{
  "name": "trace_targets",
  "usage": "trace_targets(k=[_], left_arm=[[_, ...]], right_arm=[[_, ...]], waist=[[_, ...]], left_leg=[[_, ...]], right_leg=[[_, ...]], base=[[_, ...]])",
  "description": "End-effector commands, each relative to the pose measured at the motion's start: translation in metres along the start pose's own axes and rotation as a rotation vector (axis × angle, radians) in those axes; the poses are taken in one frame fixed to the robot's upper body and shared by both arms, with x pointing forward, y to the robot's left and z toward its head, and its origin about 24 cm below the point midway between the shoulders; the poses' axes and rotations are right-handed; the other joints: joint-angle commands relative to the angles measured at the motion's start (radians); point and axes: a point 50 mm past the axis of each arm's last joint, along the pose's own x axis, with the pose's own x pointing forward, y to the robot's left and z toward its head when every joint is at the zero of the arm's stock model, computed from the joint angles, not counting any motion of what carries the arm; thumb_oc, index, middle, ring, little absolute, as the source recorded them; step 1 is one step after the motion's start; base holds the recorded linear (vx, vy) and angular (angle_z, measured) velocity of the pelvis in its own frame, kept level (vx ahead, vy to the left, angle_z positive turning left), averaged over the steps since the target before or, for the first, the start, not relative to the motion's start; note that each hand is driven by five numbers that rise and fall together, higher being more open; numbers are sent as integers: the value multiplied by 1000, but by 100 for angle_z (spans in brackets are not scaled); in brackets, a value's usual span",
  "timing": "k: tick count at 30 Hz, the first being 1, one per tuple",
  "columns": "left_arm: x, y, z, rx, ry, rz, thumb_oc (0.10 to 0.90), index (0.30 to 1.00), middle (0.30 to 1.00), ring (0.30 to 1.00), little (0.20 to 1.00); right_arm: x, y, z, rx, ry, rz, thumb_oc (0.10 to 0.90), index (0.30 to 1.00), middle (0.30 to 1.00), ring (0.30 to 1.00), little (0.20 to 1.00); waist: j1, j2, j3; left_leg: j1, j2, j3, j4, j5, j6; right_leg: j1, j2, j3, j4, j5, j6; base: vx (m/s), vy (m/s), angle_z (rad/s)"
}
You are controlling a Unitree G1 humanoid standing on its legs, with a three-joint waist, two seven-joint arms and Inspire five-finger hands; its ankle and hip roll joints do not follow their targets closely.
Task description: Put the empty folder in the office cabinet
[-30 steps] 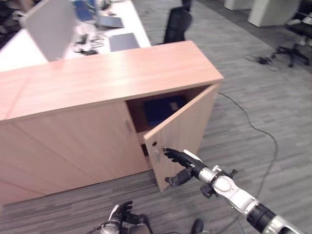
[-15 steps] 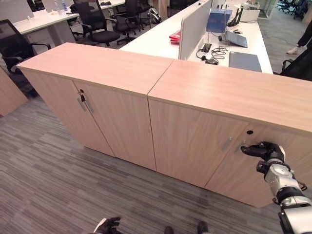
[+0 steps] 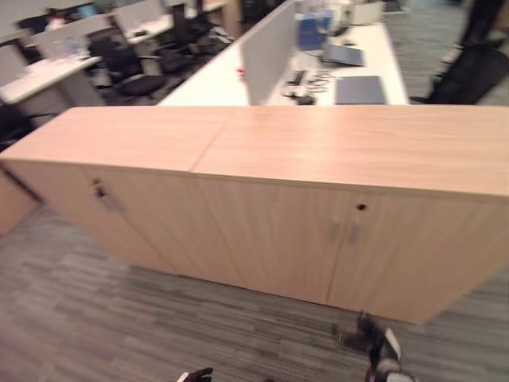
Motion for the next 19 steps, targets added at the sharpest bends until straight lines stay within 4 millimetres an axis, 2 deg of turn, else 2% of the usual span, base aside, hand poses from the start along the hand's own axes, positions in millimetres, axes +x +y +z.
trace_targets(k=[1, 6, 8, 12, 19], left_arm=[[9, 8, 40, 25, -119, 4, 800, 900, 900, 900, 900], [9, 4, 40, 37, -118, -12, 800, 900, 900, 900, 900], [9, 3, 39, 36, -117, -16, 800, 900, 900, 900, 900], [9, 3, 40, 36, -119, -17, 800, 900, 900, 900, 900], [10, 1, 42, 45, -122, -22, 800, 900, 900, 900, 900]], right_arm=[[12, -2, 89, -68, -297, 28, 800, 900, 900, 900, 900], [14, -3, 77, -82, -239, 34, 800, 900, 900, 900, 900], [16, -1, 77, -84, -225, 41, 800, 900, 900, 900, 900], [17, 1, 79, -94, -219, 51, 800, 900, 900, 900, 900], [18, 3, 76, -110, -202, 63, 800, 900, 900, 900, 900]], waist=[[-4, -10, 17], [-31, -8, 26], [-40, -10, 27], [-41, -12, 26], [-45, -16, 22]], left_leg=[[76, 110, -107, 17, -101, -94], [89, 129, -63, 20, -100, -100], [99, 143, -27, 23, -100, -103], [107, 152, 2, 28, -100, -105], [122, 164, 17, 23, -94, -111]], right_leg=[[0, -23, -10, 35, -68, 42], [-19, -6, 26, 40, -65, 39], [-32, 6, 50, 40, -60, 35], [-41, 17, 67, 43, -59, 33], [-29, 22, 54, 42, -61, 30]], base=[[-32, -68, -20], [-25, -51, -44], [-23, -56, -43], [-3, -33, -41], [6, -22, -7]])
